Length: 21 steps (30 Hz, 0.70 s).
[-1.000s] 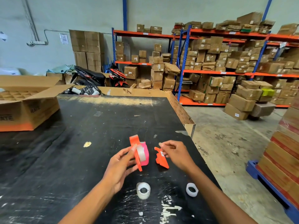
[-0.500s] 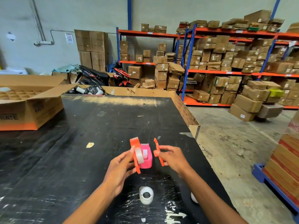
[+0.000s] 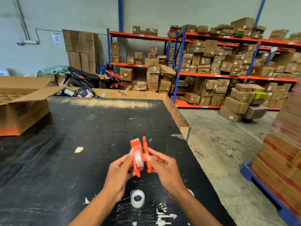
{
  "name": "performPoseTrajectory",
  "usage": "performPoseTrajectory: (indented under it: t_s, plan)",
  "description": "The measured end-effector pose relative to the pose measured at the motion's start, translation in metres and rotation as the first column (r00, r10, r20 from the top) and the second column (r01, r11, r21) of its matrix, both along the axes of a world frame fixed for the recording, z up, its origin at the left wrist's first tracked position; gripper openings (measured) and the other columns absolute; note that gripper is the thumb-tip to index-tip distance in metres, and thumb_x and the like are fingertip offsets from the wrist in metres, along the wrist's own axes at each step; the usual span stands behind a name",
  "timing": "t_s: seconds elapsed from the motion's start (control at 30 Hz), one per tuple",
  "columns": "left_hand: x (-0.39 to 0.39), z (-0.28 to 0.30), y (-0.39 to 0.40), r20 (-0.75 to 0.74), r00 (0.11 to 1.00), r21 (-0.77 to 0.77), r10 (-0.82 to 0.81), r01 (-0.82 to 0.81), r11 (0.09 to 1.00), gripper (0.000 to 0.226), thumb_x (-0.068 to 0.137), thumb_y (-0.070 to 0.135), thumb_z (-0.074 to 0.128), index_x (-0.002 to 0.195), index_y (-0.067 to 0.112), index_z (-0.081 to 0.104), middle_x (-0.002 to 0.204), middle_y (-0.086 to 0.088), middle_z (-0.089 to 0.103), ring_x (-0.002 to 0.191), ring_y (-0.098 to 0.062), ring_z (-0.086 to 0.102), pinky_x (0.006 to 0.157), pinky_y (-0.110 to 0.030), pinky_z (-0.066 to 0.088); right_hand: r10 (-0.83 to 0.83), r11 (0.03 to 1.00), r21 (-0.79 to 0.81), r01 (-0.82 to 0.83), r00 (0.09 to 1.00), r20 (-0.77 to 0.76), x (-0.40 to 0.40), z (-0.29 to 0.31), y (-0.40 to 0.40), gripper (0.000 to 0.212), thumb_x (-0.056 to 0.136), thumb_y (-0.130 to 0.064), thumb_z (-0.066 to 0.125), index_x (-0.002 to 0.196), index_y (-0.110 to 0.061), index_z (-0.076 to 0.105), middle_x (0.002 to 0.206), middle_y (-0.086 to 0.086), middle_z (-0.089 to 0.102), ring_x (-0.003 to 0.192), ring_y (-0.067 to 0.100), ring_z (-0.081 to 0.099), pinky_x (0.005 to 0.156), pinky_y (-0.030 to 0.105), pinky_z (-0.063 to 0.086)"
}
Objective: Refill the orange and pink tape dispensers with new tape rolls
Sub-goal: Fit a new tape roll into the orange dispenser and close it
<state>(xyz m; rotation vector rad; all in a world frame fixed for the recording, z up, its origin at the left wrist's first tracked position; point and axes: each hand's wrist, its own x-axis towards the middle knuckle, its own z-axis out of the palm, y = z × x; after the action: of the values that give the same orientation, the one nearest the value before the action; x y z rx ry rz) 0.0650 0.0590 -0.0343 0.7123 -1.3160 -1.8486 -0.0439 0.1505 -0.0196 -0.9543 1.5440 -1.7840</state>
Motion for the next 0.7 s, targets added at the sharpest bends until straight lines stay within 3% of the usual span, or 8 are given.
performPoseTrajectory:
  t_s: [0.2, 0.33, 0.53, 0.63, 0.7]
  plan:
    - [-0.002, 0.004, 0.009, -0.030, 0.999, -0.067, 0.038, -0.040, 0.997, 0.023, 0.089, 0.028, 0.058, 0.085, 0.022, 0.080, 0.087, -0.014, 0.078, 0.081, -0.028, 0.067, 0.073, -0.038, 0.050, -0.008, 0.998, -0.065, 0.006, 1.000, -0.027, 0.008, -0.002, 0.004, 0.025, 0.084, -0.010, 0.068, 0.102, -0.027, 0.068, 0.069, -0.010, 0.075, 0.061, 0.000, 0.064, 0.061, 0.015, 0.051]
    - [0.001, 0.008, 0.010, -0.046, 0.998, -0.071, 0.045, -0.048, 0.996, 0.025, 0.088, 0.030, 0.058, 0.092, 0.016, 0.079, 0.091, -0.019, 0.077, 0.081, -0.030, 0.066, 0.073, -0.040, 0.049, -0.027, 0.994, -0.106, 0.022, 0.999, -0.043, 0.013, -0.005, 0.003, 0.024, 0.086, -0.014, 0.066, 0.109, -0.019, 0.070, 0.095, 0.009, 0.073, 0.069, -0.002, 0.065, 0.064, 0.014, 0.051]
    - [0.001, 0.010, 0.012, -0.076, 0.997, -0.075, 0.013, -0.019, 0.997, 0.037, 0.087, 0.041, 0.054, 0.098, 0.013, 0.077, 0.087, -0.026, 0.072, 0.077, -0.030, 0.055, 0.073, -0.042, 0.042, -0.111, 0.985, -0.145, 0.089, 0.983, -0.150, 0.026, -0.004, -0.003, 0.023, 0.090, -0.025, 0.059, 0.091, -0.012, 0.078, 0.092, 0.019, 0.062, 0.071, -0.004, 0.059, 0.067, 0.012, 0.048]
    - [0.006, 0.007, 0.007, -0.074, 0.997, -0.095, -0.021, 0.014, 0.995, 0.039, 0.088, 0.041, 0.053, 0.102, 0.012, 0.075, 0.091, -0.030, 0.070, 0.081, -0.031, 0.058, 0.075, -0.041, 0.042, -0.152, 0.979, -0.158, 0.127, 0.975, -0.163, 0.032, -0.009, -0.008, 0.019, 0.088, -0.032, 0.061, 0.086, -0.026, 0.079, 0.091, 0.016, 0.062, 0.077, 0.013, 0.063, 0.071, 0.027, 0.053]
    - [0.009, 0.006, 0.004, -0.062, 0.997, -0.128, -0.037, 0.029, 0.991, 0.036, 0.089, 0.036, 0.053, 0.103, 0.012, 0.075, 0.099, -0.020, 0.075, 0.087, -0.030, 0.064, 0.077, -0.041, 0.045, -0.167, 0.977, -0.166, 0.135, 0.967, -0.194, 0.034, -0.011, -0.008, 0.019, 0.088, -0.028, 0.063, 0.084, -0.040, 0.076, 0.089, 0.013, 0.063, 0.083, 0.027, 0.065, 0.075, 0.040, 0.053]
